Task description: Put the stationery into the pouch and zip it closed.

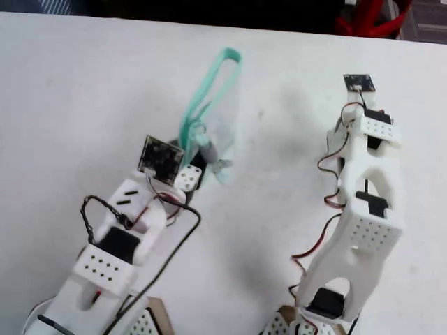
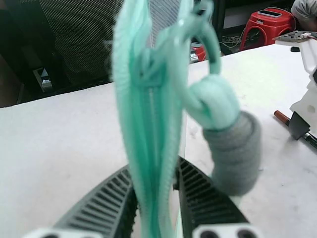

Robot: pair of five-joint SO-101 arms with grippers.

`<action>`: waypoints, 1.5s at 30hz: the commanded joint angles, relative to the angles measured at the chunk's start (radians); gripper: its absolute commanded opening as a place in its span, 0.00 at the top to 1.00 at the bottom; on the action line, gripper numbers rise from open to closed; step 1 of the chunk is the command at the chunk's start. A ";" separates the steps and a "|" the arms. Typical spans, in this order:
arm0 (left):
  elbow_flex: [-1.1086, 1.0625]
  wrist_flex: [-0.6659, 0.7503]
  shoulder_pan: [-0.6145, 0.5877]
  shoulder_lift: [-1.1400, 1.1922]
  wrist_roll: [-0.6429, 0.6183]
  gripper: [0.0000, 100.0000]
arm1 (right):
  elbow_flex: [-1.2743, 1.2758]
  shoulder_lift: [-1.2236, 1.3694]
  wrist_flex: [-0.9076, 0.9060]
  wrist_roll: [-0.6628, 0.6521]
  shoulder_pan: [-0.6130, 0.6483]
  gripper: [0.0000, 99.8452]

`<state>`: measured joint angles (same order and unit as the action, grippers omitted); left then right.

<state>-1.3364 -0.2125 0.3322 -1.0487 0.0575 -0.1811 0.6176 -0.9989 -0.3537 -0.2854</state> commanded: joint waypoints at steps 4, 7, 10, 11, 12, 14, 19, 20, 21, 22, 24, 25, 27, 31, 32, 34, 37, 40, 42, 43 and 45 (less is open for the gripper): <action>0.005 0.025 -0.007 -0.002 0.009 0.90 | -0.114 0.099 0.004 -0.112 0.005 0.98; 0.005 0.025 -0.007 -0.002 0.009 0.90 | -0.115 0.139 0.004 -0.216 0.012 0.96; 0.006 0.025 -0.007 -0.002 0.009 0.90 | -0.118 0.154 0.004 -0.270 0.005 0.99; 0.006 0.025 -0.007 -0.002 0.009 0.90 | -0.118 0.153 0.004 -0.272 0.002 0.98; 0.006 0.025 -0.007 -0.002 0.009 0.90 | -0.118 0.148 -0.004 -0.272 -0.004 0.98; 0.006 0.025 -0.007 -0.002 0.009 0.90 | -0.121 0.130 -0.027 -0.269 -0.010 0.98; 0.006 0.025 -0.007 -0.002 0.009 0.90 | -0.120 0.045 -0.099 -0.267 -0.013 0.98; 0.006 0.025 -0.007 -0.002 0.009 0.90 | -0.120 0.024 -0.114 -0.267 -0.013 0.98; 0.006 0.025 -0.007 -0.002 0.009 0.90 | -0.118 0.001 -0.133 -0.265 -0.012 0.98; 0.006 0.025 -0.007 -0.002 0.009 0.90 | -0.118 -0.025 -0.151 -0.265 -0.010 0.98; 0.006 0.025 -0.007 -0.002 0.009 0.90 | -0.117 -0.087 -0.193 -0.261 -0.008 0.98; 0.006 0.025 -0.007 -0.002 0.009 0.90 | -0.117 -0.124 -0.211 -0.239 -0.008 0.98; 0.006 0.025 -0.007 -0.002 0.009 0.90 | -0.115 -0.208 -0.246 -0.189 -0.008 0.98; 0.006 0.025 -0.007 -0.002 0.009 0.90 | -0.114 -0.401 -0.341 -0.161 0.018 0.98; 0.006 0.025 -0.007 -0.002 0.009 0.90 | -0.112 -0.452 -0.372 -0.161 0.033 0.98; 0.006 0.025 -0.007 -0.002 0.009 0.90 | -0.112 -0.556 -0.437 -0.158 0.074 0.98; 0.006 0.025 -0.007 -0.002 0.009 0.90 | -0.112 -0.708 -0.499 -0.155 0.142 0.98; 0.006 0.025 -0.007 -0.002 0.009 0.90 | -0.110 -0.848 -0.519 -0.147 0.199 0.98; 0.006 0.025 -0.007 -0.002 0.009 0.90 | -0.110 -0.915 -0.516 -0.104 0.226 0.98; 0.006 0.025 -0.007 -0.002 0.009 0.90 | -0.110 -0.938 -0.516 -0.084 0.237 0.98; 0.006 0.025 -0.007 -0.002 0.009 0.90 | -0.106 -0.964 -0.516 -0.057 0.265 0.98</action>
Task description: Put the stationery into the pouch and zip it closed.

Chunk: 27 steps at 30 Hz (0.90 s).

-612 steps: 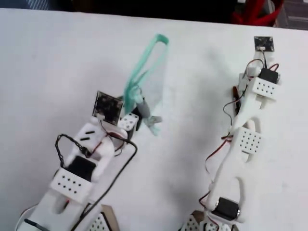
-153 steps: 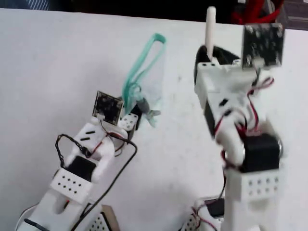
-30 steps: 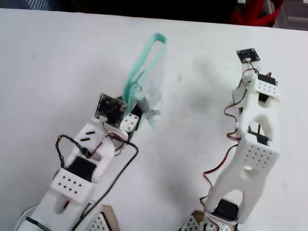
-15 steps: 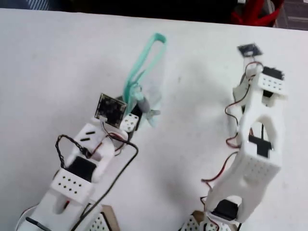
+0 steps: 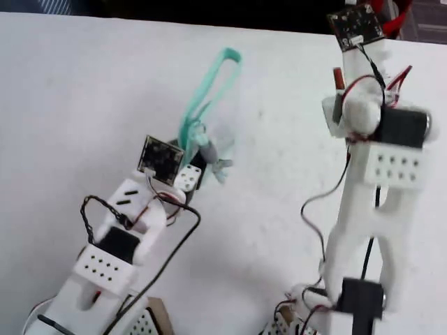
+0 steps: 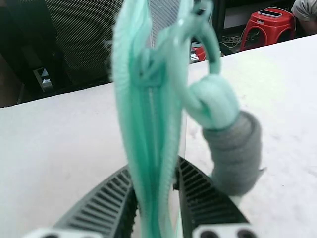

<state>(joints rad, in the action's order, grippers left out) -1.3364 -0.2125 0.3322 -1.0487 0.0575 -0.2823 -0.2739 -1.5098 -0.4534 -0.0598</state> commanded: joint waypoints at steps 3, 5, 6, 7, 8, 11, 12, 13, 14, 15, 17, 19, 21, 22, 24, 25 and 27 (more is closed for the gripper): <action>0.006 0.025 -0.007 -0.002 0.009 0.90 | -0.005 -0.084 -0.005 0.097 0.064 0.98; 0.006 0.025 -0.007 -0.002 0.009 0.90 | -0.006 -0.091 -0.004 0.149 0.065 0.98; 0.006 0.025 -0.007 -0.002 0.009 0.90 | -0.006 -0.102 -0.001 0.167 0.067 0.98; 0.006 0.025 -0.004 -0.004 0.009 0.90 | 0.000 -0.119 0.013 0.184 0.070 0.98; 0.006 0.025 -0.001 -0.004 0.009 0.90 | 0.021 -0.140 0.038 0.196 0.074 0.98; 0.006 0.020 0.001 -0.004 0.002 0.85 | 0.157 -0.236 0.183 0.218 0.117 0.98; 0.006 0.018 0.001 -0.004 0.000 0.84 | 0.224 -0.277 0.257 0.222 0.136 0.98; 0.006 0.018 0.001 -0.004 0.000 0.83 | 0.298 -0.318 0.344 0.224 0.160 0.98; 0.006 0.018 -0.001 -0.004 0.000 0.83 | 0.365 -0.360 0.440 0.224 0.186 0.98; 0.006 0.018 -0.001 -0.004 0.000 0.83 | 0.423 -0.401 0.536 0.229 0.214 0.98; 0.006 0.018 -0.001 -0.004 0.000 0.83 | 0.505 -0.470 0.705 0.229 0.272 0.98; 0.006 0.018 -0.001 -0.004 0.000 0.83 | 0.525 -0.513 0.806 0.229 0.341 0.98; 0.006 0.018 -0.004 -0.004 0.000 0.83 | 0.522 -0.522 0.885 0.229 0.409 0.98; 0.006 0.018 -0.004 -0.004 0.000 0.83 | 0.522 -0.521 0.928 0.229 0.435 0.98; 0.006 0.018 -0.004 -0.004 0.000 0.83 | 0.522 -0.519 1.018 0.229 0.470 0.98; 0.006 0.018 -0.004 -0.004 0.000 0.83 | 0.523 -0.518 1.056 0.229 0.483 0.98; 0.006 0.018 -0.005 -0.004 0.000 0.83 | 0.523 -0.519 1.118 0.229 0.501 0.98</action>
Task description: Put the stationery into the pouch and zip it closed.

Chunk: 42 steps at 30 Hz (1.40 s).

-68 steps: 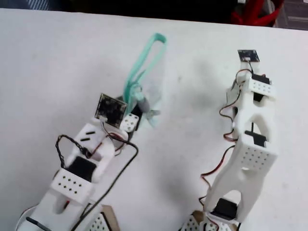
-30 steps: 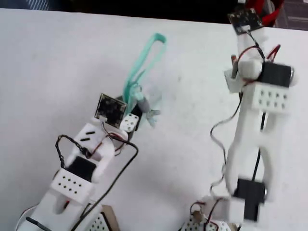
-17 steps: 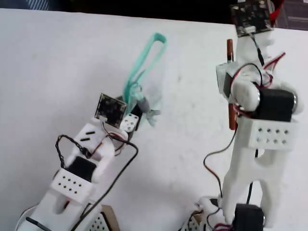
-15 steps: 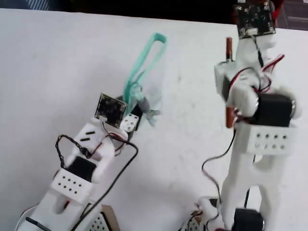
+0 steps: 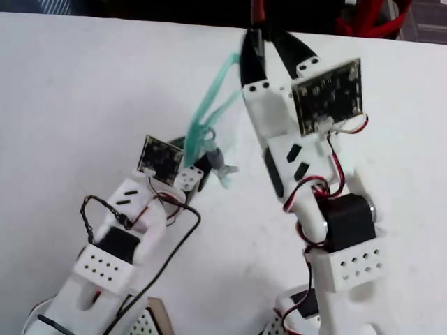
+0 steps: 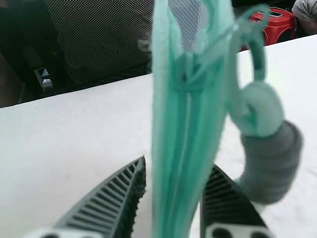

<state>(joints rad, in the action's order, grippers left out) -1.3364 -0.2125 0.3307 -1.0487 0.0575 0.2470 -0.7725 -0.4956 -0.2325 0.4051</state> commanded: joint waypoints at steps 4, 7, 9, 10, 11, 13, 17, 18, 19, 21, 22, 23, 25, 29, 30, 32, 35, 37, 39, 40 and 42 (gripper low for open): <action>0.006 0.020 -0.005 -0.004 0.000 0.83 | 0.018 -0.004 0.163 0.006 0.061 0.98; 0.006 0.021 -0.005 -0.004 0.000 0.83 | 0.055 0.064 0.237 0.006 0.064 0.98; 0.006 0.023 -0.005 -0.004 0.000 0.83 | 0.064 0.111 0.274 0.006 0.065 0.98; 0.006 0.023 -0.005 -0.004 0.000 0.83 | 0.064 0.131 0.285 0.006 0.065 0.98; 0.006 0.023 -0.005 -0.004 0.000 0.83 | 0.063 0.148 0.295 0.006 0.065 0.98; 0.006 0.023 -0.005 -0.004 0.000 0.83 | 0.061 0.177 0.321 0.005 0.061 0.98; 0.006 0.023 -0.005 -0.004 0.000 0.82 | 0.061 0.216 0.363 0.000 0.062 0.98; 0.006 0.023 -0.005 -0.004 0.000 0.82 | 0.063 0.223 0.369 0.000 0.064 0.98; 0.008 0.023 -0.005 -0.004 0.000 0.82 | 0.064 0.229 0.369 0.000 0.064 0.98; 0.008 0.023 -0.005 -0.004 0.000 0.82 | 0.068 0.243 0.361 0.000 0.059 0.98; 0.008 0.023 -0.005 -0.004 0.000 0.82 | 0.078 0.248 0.355 0.000 0.058 0.98; 0.008 0.023 -0.005 -0.004 0.000 0.82 | 0.095 0.246 0.348 0.000 0.050 0.98; 0.008 0.023 -0.005 -0.004 0.000 0.82 | 0.141 0.236 0.335 0.000 0.036 0.98; 0.009 0.023 -0.005 -0.004 0.000 0.82 | 0.230 0.182 0.318 0.000 0.016 0.98; 0.009 0.023 -0.005 -0.004 0.000 0.82 | 0.249 0.165 0.318 0.000 0.016 0.98; 0.009 0.023 -0.005 -0.004 0.000 0.82 | 0.281 0.128 0.318 0.000 0.016 0.98; 0.009 0.023 -0.007 -0.004 0.000 0.82 | 0.310 0.081 0.308 0.000 0.016 0.98; 0.009 0.023 -0.007 -0.004 0.000 0.82 | 0.311 0.061 0.271 0.000 0.018 0.98; 0.009 0.023 -0.007 -0.004 0.000 0.82 | 0.311 0.047 0.234 0.000 0.019 0.98; 0.009 0.023 -0.007 -0.004 0.000 0.82 | 0.311 0.039 0.217 0.000 0.019 0.98; 0.009 0.023 -0.007 -0.004 0.000 0.82 | 0.310 0.033 0.176 0.000 0.019 0.98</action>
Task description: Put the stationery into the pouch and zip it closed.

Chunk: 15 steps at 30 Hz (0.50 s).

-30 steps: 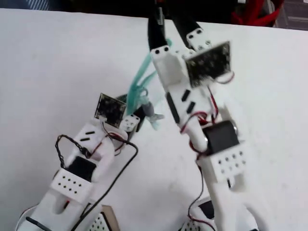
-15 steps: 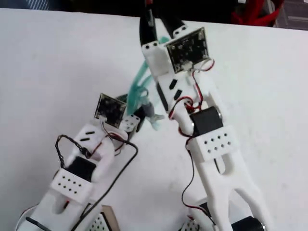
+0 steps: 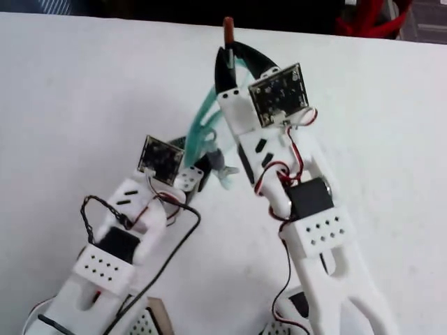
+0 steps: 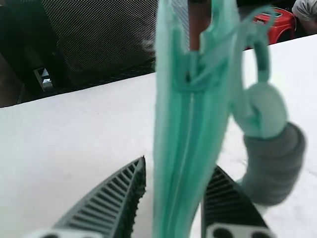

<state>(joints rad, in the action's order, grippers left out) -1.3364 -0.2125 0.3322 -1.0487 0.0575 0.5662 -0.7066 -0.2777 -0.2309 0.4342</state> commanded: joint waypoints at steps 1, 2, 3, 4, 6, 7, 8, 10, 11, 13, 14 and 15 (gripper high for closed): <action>0.009 0.023 -0.008 -0.004 0.000 0.82 | -0.011 -0.033 -0.062 -0.003 -0.010 0.98; 0.009 0.023 -0.008 -0.004 0.000 0.82 | -0.011 -0.033 -0.082 -0.003 -0.010 0.98; 0.009 0.023 -0.008 -0.004 0.000 0.82 | -0.011 -0.033 -0.102 -0.003 -0.004 0.98; 0.009 0.023 -0.008 -0.004 0.000 0.82 | -0.011 -0.031 -0.127 -0.003 0.001 0.98; 0.009 0.023 -0.008 -0.004 0.000 0.82 | -0.011 -0.033 -0.182 -0.003 0.008 0.93; 0.009 0.023 -0.008 -0.004 0.000 0.82 | -0.011 -0.035 -0.205 -0.003 0.010 0.89; 0.009 0.023 -0.008 -0.004 0.000 0.82 | -0.012 -0.038 -0.217 -0.003 0.010 0.83; 0.009 0.023 -0.008 -0.004 0.000 0.82 | -0.021 -0.058 -0.243 0.002 0.012 0.76; 0.009 0.023 -0.008 -0.004 0.000 0.82 | -0.029 -0.071 -0.262 0.003 0.012 0.75; 0.009 0.023 -0.008 -0.004 0.000 0.82 | -0.057 -0.108 -0.308 0.005 0.012 0.77; 0.009 0.023 -0.008 -0.004 0.000 0.82 | -0.071 -0.128 -0.332 0.005 0.012 0.77; 0.009 0.023 -0.008 -0.004 0.000 0.82 | -0.086 -0.148 -0.354 0.005 0.012 0.78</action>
<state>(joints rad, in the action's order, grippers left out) -1.3364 -0.2125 0.3307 -1.0487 0.0575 0.5524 -0.7910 -0.5831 -0.2309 0.4358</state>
